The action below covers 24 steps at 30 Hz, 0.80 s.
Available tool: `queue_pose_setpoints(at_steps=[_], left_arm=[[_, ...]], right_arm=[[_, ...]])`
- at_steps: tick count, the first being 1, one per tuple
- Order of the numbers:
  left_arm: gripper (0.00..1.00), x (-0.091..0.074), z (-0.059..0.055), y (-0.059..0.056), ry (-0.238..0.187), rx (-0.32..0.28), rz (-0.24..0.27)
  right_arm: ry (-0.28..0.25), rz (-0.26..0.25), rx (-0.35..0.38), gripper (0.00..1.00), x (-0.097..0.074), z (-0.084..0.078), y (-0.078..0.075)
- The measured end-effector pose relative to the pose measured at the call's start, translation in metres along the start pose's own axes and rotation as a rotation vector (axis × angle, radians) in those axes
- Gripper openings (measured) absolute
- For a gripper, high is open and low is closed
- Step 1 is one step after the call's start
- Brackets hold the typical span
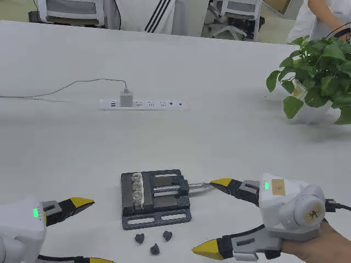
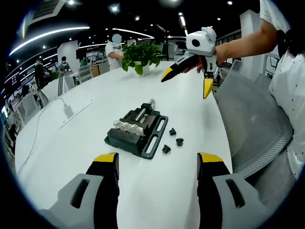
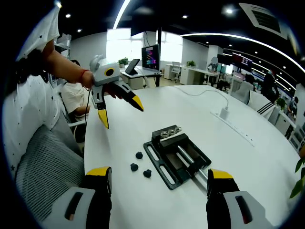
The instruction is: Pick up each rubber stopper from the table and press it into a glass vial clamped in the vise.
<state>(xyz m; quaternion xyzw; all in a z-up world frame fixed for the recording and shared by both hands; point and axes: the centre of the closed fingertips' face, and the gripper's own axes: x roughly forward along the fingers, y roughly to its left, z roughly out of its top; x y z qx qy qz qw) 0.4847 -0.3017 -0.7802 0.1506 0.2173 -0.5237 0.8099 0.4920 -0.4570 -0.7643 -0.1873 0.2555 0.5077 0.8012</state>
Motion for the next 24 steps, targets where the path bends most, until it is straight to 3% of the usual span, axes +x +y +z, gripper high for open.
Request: queue_pose_setpoints(at_steps=[11,24], left_arm=[[0.55,0.012,-0.002,-0.002,0.045,0.068,-0.034],[0.38,0.037,-0.012,-0.009,0.149,0.184,-0.104]], right_arm=[[-0.002,0.004,0.009,0.81,0.002,-0.002,0.003],[-0.008,-0.006,0.017,0.81,0.0,-0.001,0.0]])
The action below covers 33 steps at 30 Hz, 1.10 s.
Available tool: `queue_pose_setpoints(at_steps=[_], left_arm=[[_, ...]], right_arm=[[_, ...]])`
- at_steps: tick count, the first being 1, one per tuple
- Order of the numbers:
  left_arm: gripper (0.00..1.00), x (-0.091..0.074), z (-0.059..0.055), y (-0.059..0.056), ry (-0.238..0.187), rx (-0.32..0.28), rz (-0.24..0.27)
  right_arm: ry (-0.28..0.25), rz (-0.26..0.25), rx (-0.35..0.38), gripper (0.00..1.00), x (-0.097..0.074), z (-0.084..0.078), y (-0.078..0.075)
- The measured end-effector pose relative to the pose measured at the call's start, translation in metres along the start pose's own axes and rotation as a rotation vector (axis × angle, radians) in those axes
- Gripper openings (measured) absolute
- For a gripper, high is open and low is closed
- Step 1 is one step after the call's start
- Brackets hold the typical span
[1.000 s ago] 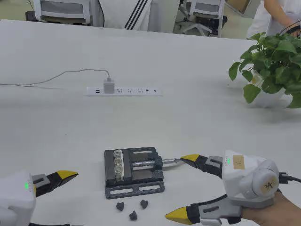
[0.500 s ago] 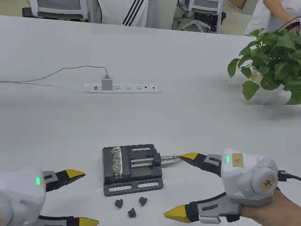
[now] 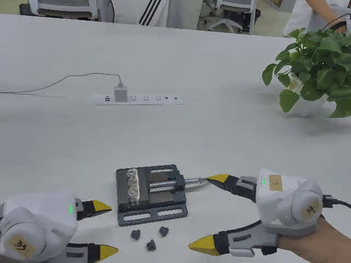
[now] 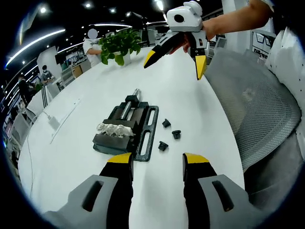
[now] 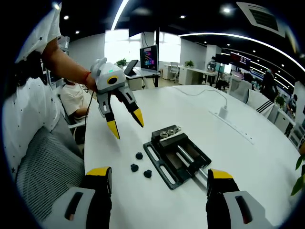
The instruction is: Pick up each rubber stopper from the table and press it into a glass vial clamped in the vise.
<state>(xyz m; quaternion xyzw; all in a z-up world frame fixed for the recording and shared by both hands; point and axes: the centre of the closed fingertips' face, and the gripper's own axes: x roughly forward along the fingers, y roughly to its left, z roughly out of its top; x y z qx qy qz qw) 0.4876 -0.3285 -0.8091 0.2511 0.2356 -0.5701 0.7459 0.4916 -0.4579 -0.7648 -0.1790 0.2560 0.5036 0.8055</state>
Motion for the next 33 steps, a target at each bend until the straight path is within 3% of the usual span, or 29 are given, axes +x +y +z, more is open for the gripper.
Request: queue_pose_setpoints(at_steps=[16,21,33], left_arm=[[0.2,0.025,-0.003,-0.006,0.054,0.098,-0.069],[0.17,0.033,-0.007,-0.007,0.088,0.137,-0.087],[0.12,0.045,-0.009,-0.008,0.107,0.172,-0.121]], right_arm=[[0.001,-0.009,0.011,0.8,-0.004,-0.002,0.0],[0.003,-0.013,0.014,0.8,-0.005,-0.003,-0.001],[0.004,-0.02,0.02,0.8,-0.006,-0.003,-0.003]])
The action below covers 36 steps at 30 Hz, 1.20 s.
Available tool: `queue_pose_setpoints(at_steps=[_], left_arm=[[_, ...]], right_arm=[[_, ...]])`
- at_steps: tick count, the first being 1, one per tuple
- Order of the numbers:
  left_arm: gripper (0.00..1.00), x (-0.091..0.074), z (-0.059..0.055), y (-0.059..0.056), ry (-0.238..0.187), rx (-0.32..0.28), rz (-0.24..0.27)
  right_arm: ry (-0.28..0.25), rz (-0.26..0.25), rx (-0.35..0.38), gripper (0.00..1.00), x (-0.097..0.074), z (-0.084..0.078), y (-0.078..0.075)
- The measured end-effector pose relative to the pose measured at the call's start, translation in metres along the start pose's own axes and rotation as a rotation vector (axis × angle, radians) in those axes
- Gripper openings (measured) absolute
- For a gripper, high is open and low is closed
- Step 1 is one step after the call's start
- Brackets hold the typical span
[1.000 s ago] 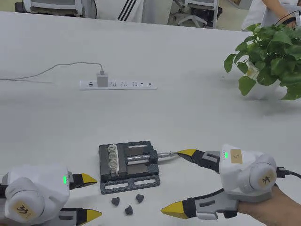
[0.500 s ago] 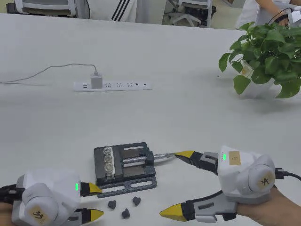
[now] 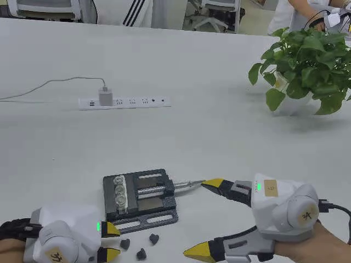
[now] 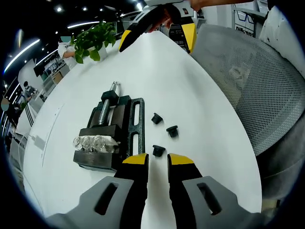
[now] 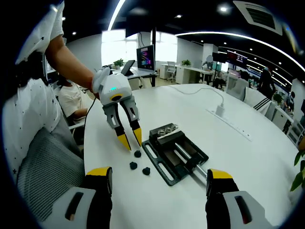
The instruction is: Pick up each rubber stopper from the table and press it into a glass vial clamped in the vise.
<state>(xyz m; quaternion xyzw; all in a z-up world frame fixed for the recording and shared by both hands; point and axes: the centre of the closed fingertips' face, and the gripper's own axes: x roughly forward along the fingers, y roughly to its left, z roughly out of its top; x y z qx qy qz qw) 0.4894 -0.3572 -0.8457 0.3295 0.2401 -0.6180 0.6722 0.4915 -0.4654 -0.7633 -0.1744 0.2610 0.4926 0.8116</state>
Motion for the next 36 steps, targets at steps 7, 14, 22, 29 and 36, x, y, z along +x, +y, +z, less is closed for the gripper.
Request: queue_pose_setpoints(at_steps=[7,14,22,29,36], left_arm=[[0.11,0.007,-0.001,0.001,0.018,0.02,-0.02],[0.1,0.011,-0.003,0.001,0.027,0.035,-0.034],[0.06,0.012,-0.003,0.0,0.031,0.053,-0.039],[0.05,0.013,-0.004,0.0,0.036,0.062,-0.042],[0.04,0.013,-0.005,0.0,0.037,0.06,-0.033]], right_arm=[[0.004,-0.004,0.003,0.79,-0.001,-0.001,-0.001],[0.006,-0.007,0.006,0.79,-0.002,-0.002,-0.001],[0.006,-0.012,0.008,0.79,-0.003,-0.002,-0.001],[0.007,-0.014,0.01,0.78,-0.003,-0.003,-0.001],[0.005,-0.017,0.014,0.78,-0.003,-0.003,0.0]])
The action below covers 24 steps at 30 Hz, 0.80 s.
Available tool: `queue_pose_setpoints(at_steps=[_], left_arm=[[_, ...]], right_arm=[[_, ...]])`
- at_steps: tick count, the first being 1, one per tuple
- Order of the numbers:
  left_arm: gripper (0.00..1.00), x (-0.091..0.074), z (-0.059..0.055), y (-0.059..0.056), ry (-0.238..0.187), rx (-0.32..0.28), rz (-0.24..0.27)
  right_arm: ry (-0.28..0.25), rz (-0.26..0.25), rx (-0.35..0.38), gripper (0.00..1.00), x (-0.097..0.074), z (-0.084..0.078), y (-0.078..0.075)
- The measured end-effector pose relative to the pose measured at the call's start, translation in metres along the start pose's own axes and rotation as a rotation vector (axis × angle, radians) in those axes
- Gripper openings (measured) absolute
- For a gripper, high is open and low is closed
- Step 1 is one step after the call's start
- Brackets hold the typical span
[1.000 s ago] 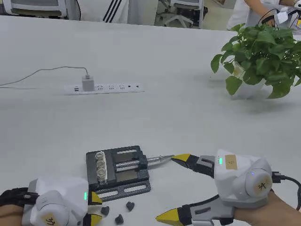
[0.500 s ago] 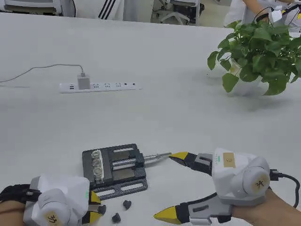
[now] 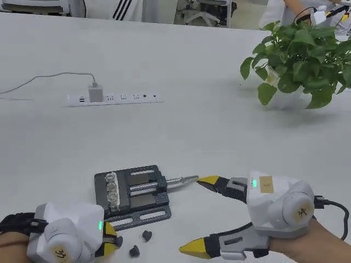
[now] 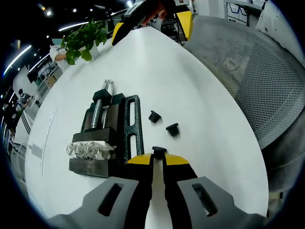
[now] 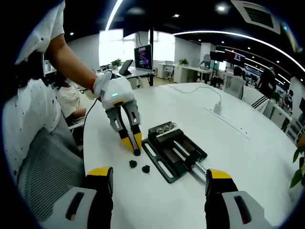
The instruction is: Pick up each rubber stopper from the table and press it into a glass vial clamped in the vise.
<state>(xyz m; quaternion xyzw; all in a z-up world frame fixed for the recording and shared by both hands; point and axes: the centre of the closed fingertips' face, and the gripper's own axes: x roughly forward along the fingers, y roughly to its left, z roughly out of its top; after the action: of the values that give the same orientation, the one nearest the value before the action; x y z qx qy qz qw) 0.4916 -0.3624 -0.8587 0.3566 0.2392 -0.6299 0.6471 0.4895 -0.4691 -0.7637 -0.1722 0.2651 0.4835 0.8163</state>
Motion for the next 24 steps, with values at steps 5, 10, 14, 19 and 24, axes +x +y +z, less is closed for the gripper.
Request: queue_pose_setpoints(at_steps=[5,10,14,19,24], left_arm=[[0.04,-0.0001,-0.0002,0.0005,-0.001,-0.01,0.009],[0.04,-0.0004,-0.0001,0.0003,0.0,-0.014,0.018],[0.04,-0.0009,0.0,0.0005,0.001,-0.018,0.023],[0.04,-0.0008,0.0014,-0.001,-0.012,-0.037,0.025],[0.04,-0.001,0.0023,-0.0021,-0.018,-0.05,0.027]], right_arm=[[-0.004,0.001,0.001,0.78,0.0009,0.0012,0.0004],[-0.004,0.003,0.004,0.78,0.0014,0.0016,0.0009],[-0.005,0.004,0.003,0.78,0.0015,0.0017,0.0016],[-0.004,0.003,0.003,0.77,0.0015,0.0016,0.002],[-0.005,0.003,0.003,0.77,0.0018,0.0022,0.0022]])
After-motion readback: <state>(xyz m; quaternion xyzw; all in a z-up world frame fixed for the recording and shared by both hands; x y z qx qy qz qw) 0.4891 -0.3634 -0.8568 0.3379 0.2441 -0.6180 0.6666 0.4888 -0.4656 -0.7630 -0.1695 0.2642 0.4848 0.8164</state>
